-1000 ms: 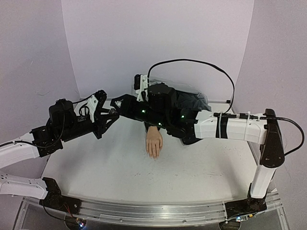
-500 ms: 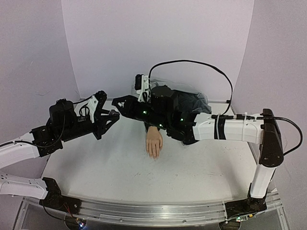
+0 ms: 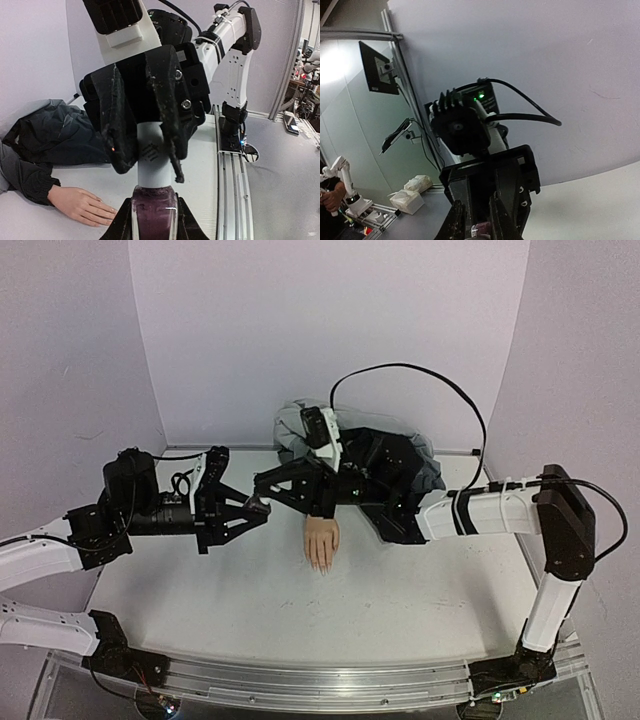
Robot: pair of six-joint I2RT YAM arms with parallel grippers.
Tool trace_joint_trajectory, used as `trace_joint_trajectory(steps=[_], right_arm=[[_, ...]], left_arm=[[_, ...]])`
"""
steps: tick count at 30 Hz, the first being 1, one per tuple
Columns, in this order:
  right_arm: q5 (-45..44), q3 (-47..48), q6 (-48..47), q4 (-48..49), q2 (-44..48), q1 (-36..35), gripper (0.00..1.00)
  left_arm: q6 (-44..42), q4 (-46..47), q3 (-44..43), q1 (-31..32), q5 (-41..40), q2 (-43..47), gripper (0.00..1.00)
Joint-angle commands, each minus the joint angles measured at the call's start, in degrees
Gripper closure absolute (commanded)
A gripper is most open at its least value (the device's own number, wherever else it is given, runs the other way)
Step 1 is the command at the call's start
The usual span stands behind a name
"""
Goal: Paint the nails
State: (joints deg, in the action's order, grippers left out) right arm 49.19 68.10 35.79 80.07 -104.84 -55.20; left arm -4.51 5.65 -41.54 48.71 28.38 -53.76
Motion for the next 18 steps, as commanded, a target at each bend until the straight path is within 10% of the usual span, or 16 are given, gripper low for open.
trace_joint_trajectory(steps=[1, 3, 7, 9, 18], right_arm=[[13.0, -2.5, 3.0, 12.7, 2.5, 0.5, 1.0], [8.1, -4.5, 3.2, 12.3, 3.6, 1.7, 1.0], [-7.8, -5.9, 1.1, -2.2, 7.1, 3.8, 0.32], [-17.4, -4.2, -0.9, -14.9, 8.8, 3.6, 0.17], [-25.6, 3.0, 8.0, -24.0, 5.7, 1.7, 0.09]], left_arm=[[-2.0, 3.1, -1.0, -1.3, -0.4, -0.2, 1.0], [-2.0, 3.2, -1.1, -1.3, -1.8, -0.6, 1.0], [-2.1, 3.2, -1.0, -1.4, -9.3, -0.8, 1.0], [-2.9, 3.1, -0.9, -1.3, -15.1, -0.7, 1.0], [-3.6, 2.7, -0.6, -1.3, -37.0, 0.8, 1.0]])
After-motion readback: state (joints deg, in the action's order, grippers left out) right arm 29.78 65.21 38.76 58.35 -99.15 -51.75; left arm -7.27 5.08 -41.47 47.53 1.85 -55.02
